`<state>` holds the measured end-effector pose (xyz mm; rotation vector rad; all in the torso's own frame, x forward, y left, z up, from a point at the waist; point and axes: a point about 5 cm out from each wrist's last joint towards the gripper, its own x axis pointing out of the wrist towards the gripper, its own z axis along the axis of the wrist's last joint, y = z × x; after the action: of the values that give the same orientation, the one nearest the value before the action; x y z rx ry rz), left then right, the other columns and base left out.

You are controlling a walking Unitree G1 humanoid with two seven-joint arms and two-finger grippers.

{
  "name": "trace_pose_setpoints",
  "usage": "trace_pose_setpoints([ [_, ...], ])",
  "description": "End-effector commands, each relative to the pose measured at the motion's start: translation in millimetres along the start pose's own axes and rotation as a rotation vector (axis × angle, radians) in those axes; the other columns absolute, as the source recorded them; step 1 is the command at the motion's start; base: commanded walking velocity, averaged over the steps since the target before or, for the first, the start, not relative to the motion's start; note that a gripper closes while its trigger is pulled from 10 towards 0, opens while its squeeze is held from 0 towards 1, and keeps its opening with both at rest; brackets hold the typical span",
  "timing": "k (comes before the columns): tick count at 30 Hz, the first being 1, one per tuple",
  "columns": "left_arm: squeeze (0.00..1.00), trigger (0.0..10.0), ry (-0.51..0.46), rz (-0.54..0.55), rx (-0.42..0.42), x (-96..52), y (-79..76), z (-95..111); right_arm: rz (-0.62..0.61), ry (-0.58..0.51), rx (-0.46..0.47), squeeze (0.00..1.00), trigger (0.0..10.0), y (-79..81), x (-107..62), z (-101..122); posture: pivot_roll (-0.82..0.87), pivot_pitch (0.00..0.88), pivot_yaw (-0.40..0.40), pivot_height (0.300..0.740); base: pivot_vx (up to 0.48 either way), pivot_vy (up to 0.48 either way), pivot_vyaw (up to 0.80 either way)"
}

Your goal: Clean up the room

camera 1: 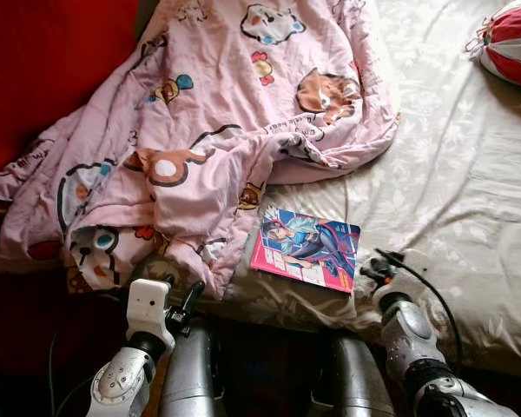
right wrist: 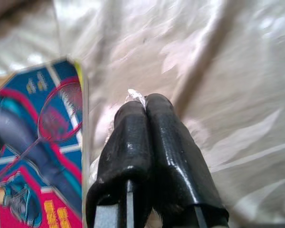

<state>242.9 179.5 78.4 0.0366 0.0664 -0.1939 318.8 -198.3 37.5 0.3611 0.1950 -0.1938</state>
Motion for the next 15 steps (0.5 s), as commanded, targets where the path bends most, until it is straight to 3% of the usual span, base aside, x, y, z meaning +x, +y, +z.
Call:
trace_pose_setpoints([
  [1,0.0,10.0,0.032,0.031,-0.007,-4.4,5.2,-9,-0.01,-0.029,0.001,0.0,0.0,-6.5,-7.8,-5,0.09,0.354,-0.032,0.606,0.0,0.0,0.0],
  [4,0.0,10.0,0.037,0.035,-0.011,-3.5,5.7,-11,0.031,-0.074,-0.028,0.0,0.0,-4.8,-15.8,-6,0.08,0.341,-0.034,0.606,0.0,0.0,0.0],
  [8,0.0,10.0,0.04,0.033,-0.012,-2.9,5.1,-12,0.063,-0.096,0.001,0.0,0.0,-2.3,-20.5,-7,0.09,0.333,-0.03,0.606,0.0,0.0,0.0],
  [15,0.0,10.0,0.036,0.038,-0.006,-1.8,8.4,-11,0.145,-0.154,0.021,0.0,0.0,14.1,-18.5,6,0.09,0.325,-0.038,0.606,0.0,0.0,0.0],
])
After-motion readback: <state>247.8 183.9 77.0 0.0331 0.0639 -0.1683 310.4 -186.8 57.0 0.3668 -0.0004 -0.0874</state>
